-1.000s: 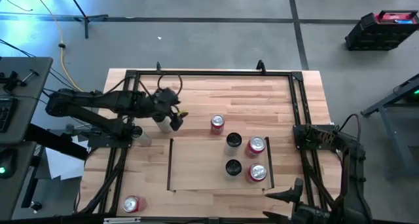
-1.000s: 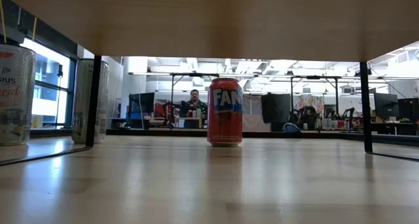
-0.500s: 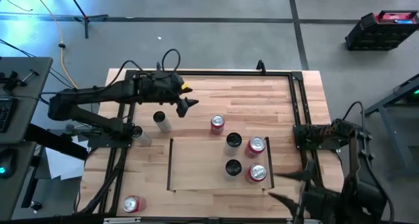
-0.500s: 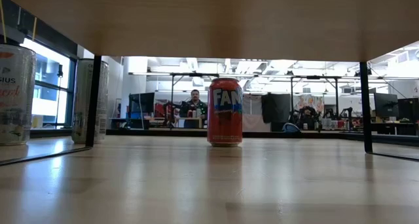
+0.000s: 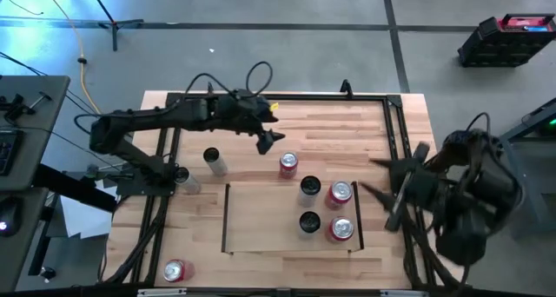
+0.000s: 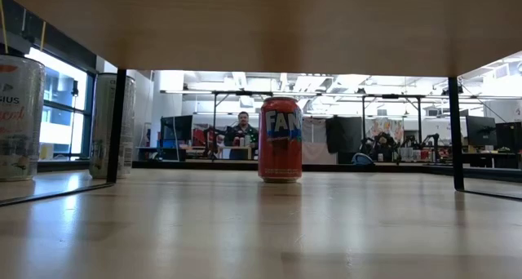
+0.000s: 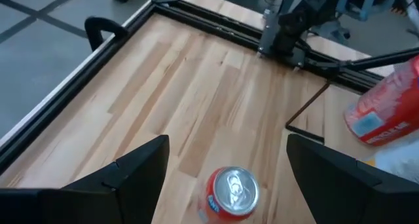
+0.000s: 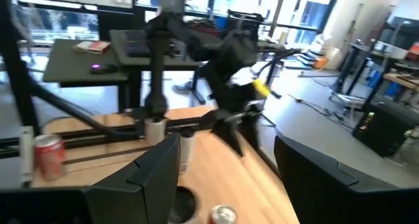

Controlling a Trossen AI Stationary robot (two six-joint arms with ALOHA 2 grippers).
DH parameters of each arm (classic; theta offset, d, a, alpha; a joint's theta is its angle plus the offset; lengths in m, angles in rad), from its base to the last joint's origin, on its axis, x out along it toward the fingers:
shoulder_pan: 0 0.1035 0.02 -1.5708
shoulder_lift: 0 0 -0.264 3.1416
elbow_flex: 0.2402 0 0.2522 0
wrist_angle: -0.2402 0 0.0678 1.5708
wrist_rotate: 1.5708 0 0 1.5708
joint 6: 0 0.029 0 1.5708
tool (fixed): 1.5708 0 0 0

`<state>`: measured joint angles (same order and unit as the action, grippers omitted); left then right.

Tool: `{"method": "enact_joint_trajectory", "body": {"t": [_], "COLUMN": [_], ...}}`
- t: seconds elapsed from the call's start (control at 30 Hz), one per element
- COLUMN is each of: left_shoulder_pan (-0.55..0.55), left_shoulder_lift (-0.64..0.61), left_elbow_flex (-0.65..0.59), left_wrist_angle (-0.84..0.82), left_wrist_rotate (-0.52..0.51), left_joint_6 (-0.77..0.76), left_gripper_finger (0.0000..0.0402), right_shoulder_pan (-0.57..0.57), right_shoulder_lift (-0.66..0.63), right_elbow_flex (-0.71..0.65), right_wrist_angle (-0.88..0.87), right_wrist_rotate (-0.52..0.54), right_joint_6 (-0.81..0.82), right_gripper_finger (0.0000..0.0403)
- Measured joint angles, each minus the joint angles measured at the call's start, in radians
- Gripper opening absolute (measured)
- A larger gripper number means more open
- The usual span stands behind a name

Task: Place canned beverage on shelf
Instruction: Put the top red soda can on the shelf

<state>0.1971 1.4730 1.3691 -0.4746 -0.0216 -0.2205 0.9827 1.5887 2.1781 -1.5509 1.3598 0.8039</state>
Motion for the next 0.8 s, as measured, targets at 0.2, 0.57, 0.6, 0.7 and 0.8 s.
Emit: {"method": "enact_joint_trajectory", "body": {"t": [0.2,0.57,0.6,0.7,0.8], "left_shoulder_pan": [0.019,0.022,0.018,0.007,-0.006], "left_shoulder_lift": [0.073,0.171,0.176,0.187,0.189], "left_elbow_flex": [0.008,-0.002,-0.004,-0.008,-0.008], "left_wrist_angle": [-0.004,0.033,0.036,0.038,0.043], "left_wrist_rotate": [0.025,0.095,0.098,0.099,0.075], "left_joint_6": [0.017,0.153,0.172,0.238,0.302], "left_gripper_finger": [0.0301,0.0303,0.0303,0.0304,0.0304], "right_shoulder_pan": [-0.051,-0.080,-0.080,-0.080,-0.080], "right_shoulder_lift": [-0.057,-0.049,-0.045,-0.034,-0.013], "right_elbow_flex": [0.000,0.000,0.000,0.000,0.000], "right_wrist_angle": [-0.021,-0.020,-0.020,-0.020,-0.020], "right_wrist_rotate": [-0.002,-0.142,-0.160,-0.203,-0.229], "right_joint_6": [-0.070,-0.132,-0.132,-0.107,-0.077], "right_gripper_finger": [0.0231,0.0231,0.0231,0.0231,0.0231]}}
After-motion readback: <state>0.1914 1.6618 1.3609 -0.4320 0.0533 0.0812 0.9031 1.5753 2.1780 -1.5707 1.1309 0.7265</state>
